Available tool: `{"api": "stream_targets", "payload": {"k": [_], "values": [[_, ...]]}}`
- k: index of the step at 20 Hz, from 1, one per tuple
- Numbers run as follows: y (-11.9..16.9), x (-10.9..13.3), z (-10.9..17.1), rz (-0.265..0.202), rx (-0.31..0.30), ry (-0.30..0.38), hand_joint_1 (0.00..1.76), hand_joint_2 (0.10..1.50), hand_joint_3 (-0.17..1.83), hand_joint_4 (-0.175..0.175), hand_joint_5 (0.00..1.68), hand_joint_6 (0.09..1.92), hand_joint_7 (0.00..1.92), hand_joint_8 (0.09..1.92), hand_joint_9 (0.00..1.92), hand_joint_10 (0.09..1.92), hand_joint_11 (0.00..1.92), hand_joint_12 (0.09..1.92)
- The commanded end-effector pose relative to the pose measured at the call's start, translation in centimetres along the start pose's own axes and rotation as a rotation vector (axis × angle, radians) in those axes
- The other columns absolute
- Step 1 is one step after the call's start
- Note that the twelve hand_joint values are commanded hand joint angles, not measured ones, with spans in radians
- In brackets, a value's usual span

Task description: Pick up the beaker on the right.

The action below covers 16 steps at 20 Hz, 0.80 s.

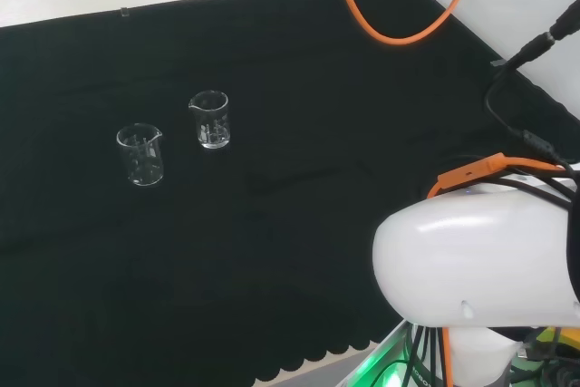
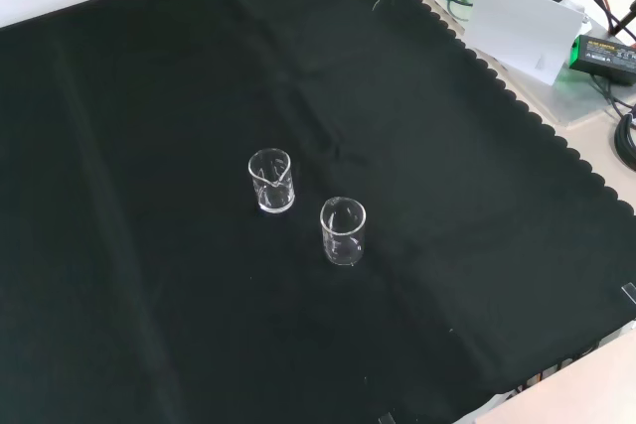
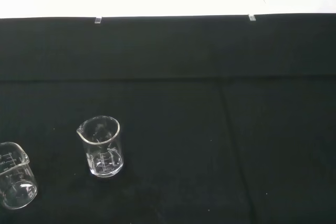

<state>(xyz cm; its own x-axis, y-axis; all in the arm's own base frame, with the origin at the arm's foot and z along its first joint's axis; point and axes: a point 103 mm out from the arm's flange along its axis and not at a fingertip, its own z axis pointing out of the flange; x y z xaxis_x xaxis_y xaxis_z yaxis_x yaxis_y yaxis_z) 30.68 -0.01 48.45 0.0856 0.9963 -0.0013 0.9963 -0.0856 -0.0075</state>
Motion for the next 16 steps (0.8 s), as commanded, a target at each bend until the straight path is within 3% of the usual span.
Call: {"api": "stream_targets", "payload": {"k": [1, 9, 16], "values": [[-0.8, 0.6, -0.6, -0.01, -0.022, -0.016, 0.06, 1.45, 0.08, -0.03, 0.18, 0.09, 0.03, 0.44, 0.06, 0.63, 0.0, 0.85], [-0.2, 0.3, -0.1, 0.004, -0.015, -0.018, 0.04, 1.46, 0.08, -0.027, 0.19, 0.09, 0.03, 0.44, 0.06, 0.63, 0.0, 0.87], [1.0, 0.3, 2.0, 0.026, 0.016, -0.014, 0.04, 1.46, 0.08, -0.028, 0.19, 0.09, 0.03, 0.45, 0.06, 0.63, 0.0, 0.86]]}}
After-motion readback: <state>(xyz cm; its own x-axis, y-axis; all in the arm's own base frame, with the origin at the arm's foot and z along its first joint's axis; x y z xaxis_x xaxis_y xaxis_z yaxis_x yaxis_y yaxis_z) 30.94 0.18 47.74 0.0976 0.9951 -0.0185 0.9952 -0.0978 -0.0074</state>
